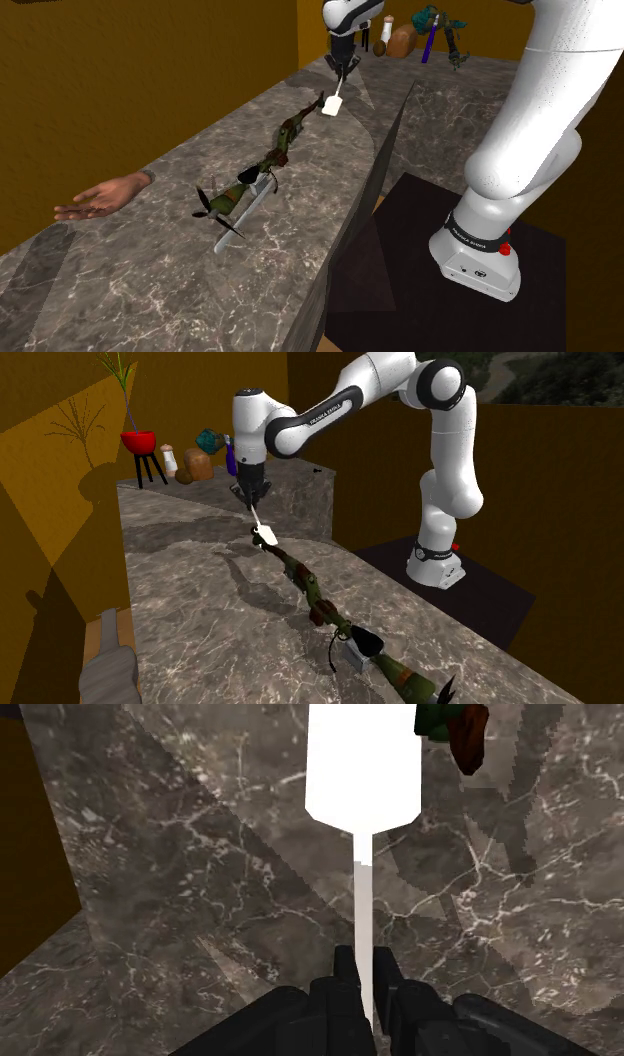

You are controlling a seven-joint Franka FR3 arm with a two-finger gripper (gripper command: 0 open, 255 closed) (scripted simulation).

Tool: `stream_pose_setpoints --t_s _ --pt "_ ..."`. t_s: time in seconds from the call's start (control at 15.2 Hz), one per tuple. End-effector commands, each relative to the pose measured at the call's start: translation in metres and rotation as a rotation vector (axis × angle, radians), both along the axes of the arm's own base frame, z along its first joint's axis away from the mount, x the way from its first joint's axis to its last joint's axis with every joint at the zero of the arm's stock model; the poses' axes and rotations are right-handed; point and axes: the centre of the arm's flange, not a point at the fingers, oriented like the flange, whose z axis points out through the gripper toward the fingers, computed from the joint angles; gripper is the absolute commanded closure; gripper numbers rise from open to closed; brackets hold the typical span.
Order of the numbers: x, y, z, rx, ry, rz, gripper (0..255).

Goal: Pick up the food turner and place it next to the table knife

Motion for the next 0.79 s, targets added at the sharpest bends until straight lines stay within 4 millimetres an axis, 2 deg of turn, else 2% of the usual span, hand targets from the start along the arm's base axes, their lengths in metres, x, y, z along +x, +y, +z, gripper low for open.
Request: stream_pose_setpoints --t_s 0.0,0.73 --pt "-0.001 0.001 0.008 0.000 0.000 0.000 255" --pt "-0.068 0.129 0.008 0.000 0.000 0.000 255"
